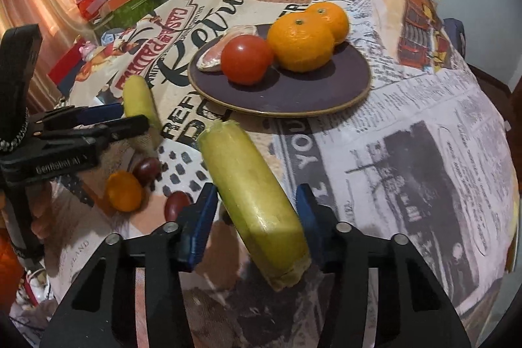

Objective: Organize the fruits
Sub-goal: 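Grasp a corn cob with the right tool while the left tool grasps the other cob, then lift both corn cobs upright and carry them toward the plate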

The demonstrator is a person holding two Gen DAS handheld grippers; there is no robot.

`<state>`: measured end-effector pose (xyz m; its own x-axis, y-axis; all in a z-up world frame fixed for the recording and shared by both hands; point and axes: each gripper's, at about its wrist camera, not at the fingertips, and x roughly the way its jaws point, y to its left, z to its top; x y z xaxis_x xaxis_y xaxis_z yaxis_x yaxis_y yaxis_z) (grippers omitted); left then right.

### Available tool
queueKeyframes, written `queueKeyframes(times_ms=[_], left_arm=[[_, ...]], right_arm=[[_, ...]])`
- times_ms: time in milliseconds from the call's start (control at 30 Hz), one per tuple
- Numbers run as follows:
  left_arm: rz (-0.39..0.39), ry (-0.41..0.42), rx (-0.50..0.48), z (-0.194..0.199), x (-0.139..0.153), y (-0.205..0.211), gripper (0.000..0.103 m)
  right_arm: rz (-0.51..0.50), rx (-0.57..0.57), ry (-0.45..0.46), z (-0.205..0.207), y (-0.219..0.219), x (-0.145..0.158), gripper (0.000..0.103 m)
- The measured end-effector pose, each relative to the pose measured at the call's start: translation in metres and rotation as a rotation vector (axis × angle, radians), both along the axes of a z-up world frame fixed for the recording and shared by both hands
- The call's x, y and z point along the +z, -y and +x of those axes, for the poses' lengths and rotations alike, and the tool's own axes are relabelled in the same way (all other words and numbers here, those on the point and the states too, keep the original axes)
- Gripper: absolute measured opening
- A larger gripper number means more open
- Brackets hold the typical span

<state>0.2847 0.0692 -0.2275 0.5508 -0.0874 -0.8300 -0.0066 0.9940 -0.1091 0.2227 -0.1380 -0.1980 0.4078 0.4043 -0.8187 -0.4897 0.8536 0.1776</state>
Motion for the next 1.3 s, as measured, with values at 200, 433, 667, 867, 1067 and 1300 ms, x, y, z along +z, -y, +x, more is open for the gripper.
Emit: queueKeyframes(times_ms=[200, 433, 667, 867, 1067, 1300], left_arm=[[-0.022, 0.002, 0.024, -0.026, 0.006, -0.020, 0.024], [-0.008, -0.076, 0.083, -0.046, -0.013, -0.049, 0.016], [0.010, 0.008, 0.118, -0.037, 0.013, -0.054, 0.056], [0.024, -0.034, 0.148, 0.011, 0.004, -0.046, 0.075], [0.067, -0.034, 0.186, 0.040, -0.013, -0.039, 0.066], [0.058, -0.009, 0.150, 0.045, -0.009, -0.040, 0.048]], right_arm=[[-0.021, -0.041, -0.005, -0.010, 0.015, 0.001, 0.039], [-0.024, -0.028, -0.006, -0.014, 0.015, 0.009, 0.038], [-0.034, 0.000, 0.001, -0.003, 0.002, 0.009, 0.038], [-0.017, -0.014, -0.019, 0.005, 0.002, -0.001, 0.039], [0.002, 0.004, -0.023, 0.007, -0.001, -0.006, 0.041], [0.020, 0.006, -0.018, 0.010, 0.002, -0.006, 0.040]])
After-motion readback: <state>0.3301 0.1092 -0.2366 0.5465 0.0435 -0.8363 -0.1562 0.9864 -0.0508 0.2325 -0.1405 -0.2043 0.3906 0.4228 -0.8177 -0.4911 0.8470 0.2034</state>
